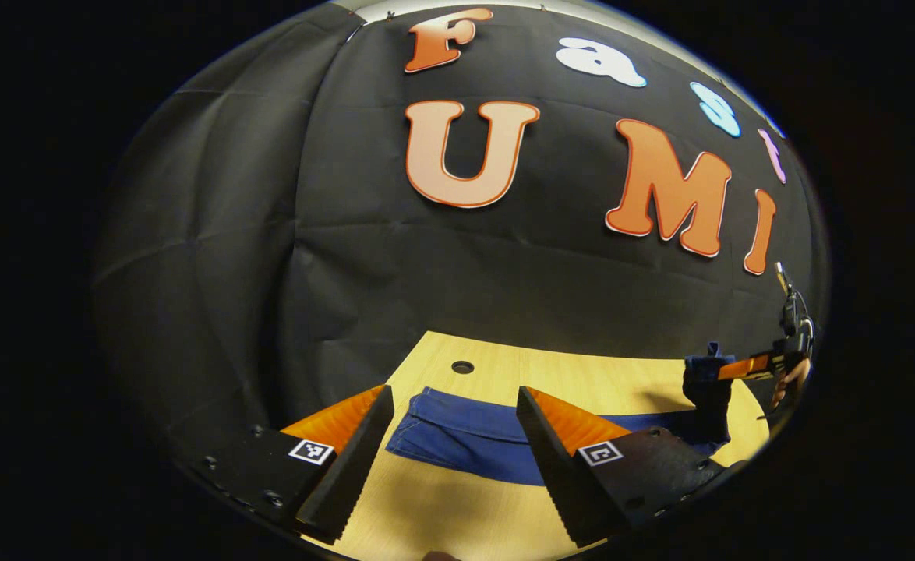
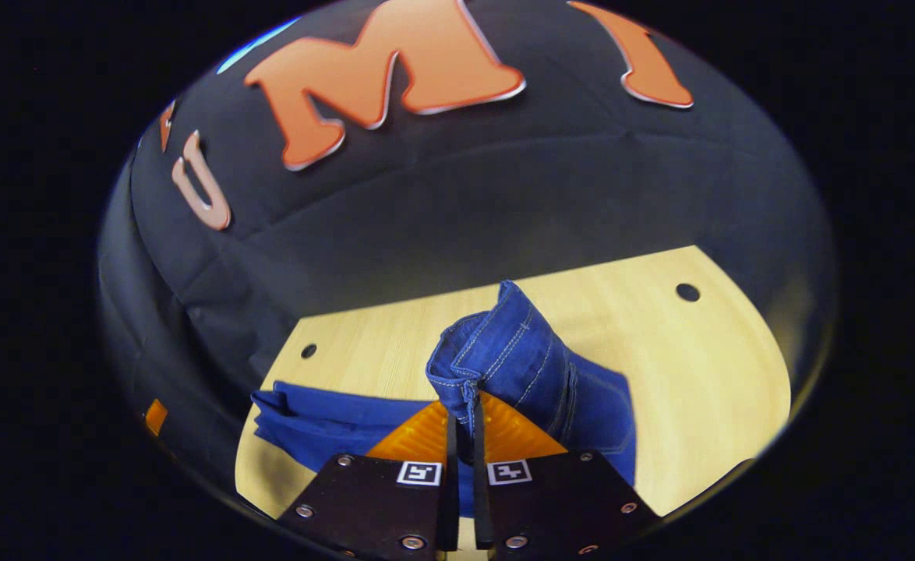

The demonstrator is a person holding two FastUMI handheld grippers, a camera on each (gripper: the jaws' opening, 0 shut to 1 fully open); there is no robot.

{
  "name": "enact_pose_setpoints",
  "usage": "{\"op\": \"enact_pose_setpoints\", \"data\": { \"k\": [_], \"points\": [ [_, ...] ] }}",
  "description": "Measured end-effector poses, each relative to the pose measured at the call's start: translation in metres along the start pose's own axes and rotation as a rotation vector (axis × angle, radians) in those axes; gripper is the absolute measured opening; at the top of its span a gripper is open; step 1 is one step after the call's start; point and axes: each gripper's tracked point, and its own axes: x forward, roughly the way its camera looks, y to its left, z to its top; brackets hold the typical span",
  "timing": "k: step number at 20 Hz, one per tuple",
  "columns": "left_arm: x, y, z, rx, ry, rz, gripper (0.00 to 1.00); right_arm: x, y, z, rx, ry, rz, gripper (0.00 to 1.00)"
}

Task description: Grasp the waist and the cuffs of the jeans and fold them to make the two legs overlap; first hold the waist and fold one-third of the jeans toward the cuffs, then hold the cuffs and fold the remaining one-third in the same direction to finish folding.

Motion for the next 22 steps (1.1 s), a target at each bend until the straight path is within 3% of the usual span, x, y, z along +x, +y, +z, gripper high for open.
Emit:
{"op": "enact_pose_setpoints", "data": {
  "k": [4, 6, 7, 8, 9, 11, 12, 14, 18, 22],
  "points": [
    [0.023, 0.016, -0.029, -0.066, 0.109, 0.007, 0.98, 0.031, 0.017, -0.066, -0.039, 0.112, -0.036, 0.07],
    [0.034, 0.02, -0.05, -0.147, 0.2, 0.003, 0.98, 0.034, 0.033, -0.089, -0.027, 0.171, -0.001, 0.12],
    [0.041, 0.023, -0.062, -0.205, 0.253, 0.001, 0.98, 0.037, 0.045, -0.095, -0.013, 0.175, 0.041, 0.22],
    [0.047, 0.024, -0.074, -0.283, 0.306, -0.008, 0.98, 0.033, 0.055, -0.094, -0.004, 0.166, 0.077, 0.21],
    [0.054, 0.023, -0.084, -0.372, 0.355, -0.025, 0.98, 0.028, 0.068, -0.088, 0.005, 0.146, 0.111, 0.48],
    [0.069, 0.024, -0.108, -0.552, 0.462, -0.044, 0.98, 0.016, 0.076, -0.077, -0.002, 0.105, 0.134, 0.57],
    [0.076, 0.025, -0.126, -0.623, 0.527, -0.034, 0.98, 0.01, 0.07, -0.068, -0.02, 0.079, 0.12, 0.69],
    [0.089, 0.033, -0.153, -0.735, 0.624, -0.022, 0.98, -0.005, 0.061, -0.047, -0.062, 0.013, 0.104, 0.79],
    [0.13, 0.047, -0.179, -0.942, 0.664, -0.004, 0.98, -0.047, 0.037, -0.004, -0.089, -0.098, 0.058, 0.86],
    [0.149, 0.062, -0.206, -0.962, 0.702, 0.054, 0.98, -0.084, 0.01, 0.034, -0.068, -0.202, -0.001, 0.87]
  ]
}}
